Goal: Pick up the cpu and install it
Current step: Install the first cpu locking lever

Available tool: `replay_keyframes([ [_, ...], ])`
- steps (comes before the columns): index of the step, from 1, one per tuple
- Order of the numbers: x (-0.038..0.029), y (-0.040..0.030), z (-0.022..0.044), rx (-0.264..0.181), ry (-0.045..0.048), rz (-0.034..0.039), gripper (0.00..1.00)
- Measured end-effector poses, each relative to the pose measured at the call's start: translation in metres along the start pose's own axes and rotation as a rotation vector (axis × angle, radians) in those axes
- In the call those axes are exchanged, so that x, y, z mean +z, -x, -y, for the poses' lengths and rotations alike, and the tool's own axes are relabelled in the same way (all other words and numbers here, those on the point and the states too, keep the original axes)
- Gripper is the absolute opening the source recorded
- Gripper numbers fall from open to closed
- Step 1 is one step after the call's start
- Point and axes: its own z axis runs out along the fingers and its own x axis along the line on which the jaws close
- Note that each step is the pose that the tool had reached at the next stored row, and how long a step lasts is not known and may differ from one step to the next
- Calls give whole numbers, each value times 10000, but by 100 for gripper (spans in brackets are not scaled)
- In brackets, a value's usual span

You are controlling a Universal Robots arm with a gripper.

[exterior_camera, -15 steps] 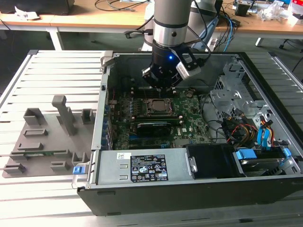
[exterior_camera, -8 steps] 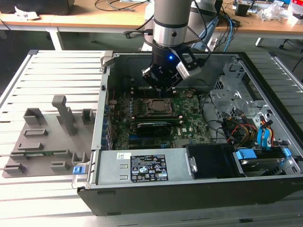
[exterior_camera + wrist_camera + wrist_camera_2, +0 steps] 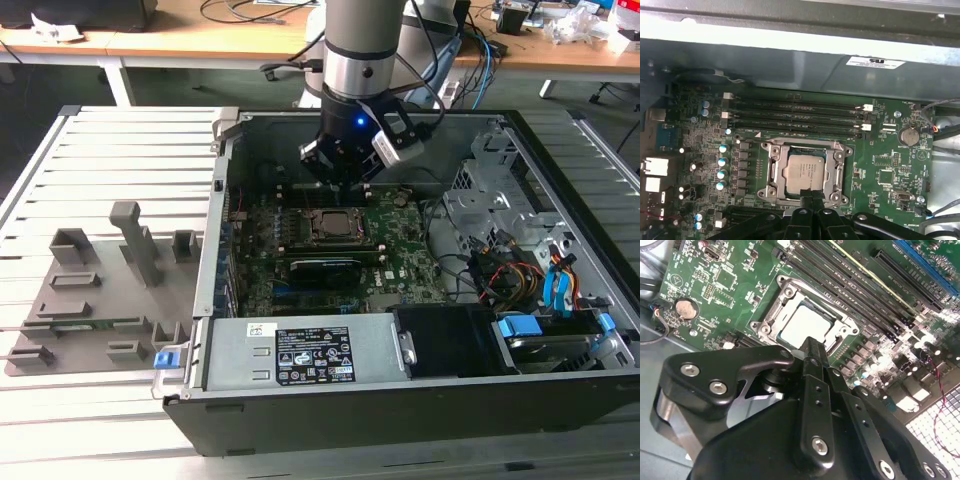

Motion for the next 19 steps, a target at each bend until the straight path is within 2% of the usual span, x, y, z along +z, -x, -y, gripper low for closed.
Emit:
replay_keyframes([
  [12,-89,1,-11,1,-2,2,11],
  [16,-96,-7,-12,2,-2,2,11],
  [18,-97,-59,-16,1,-2,2,11],
  [19,-97,-115,-20,0,-1,2,11],
])
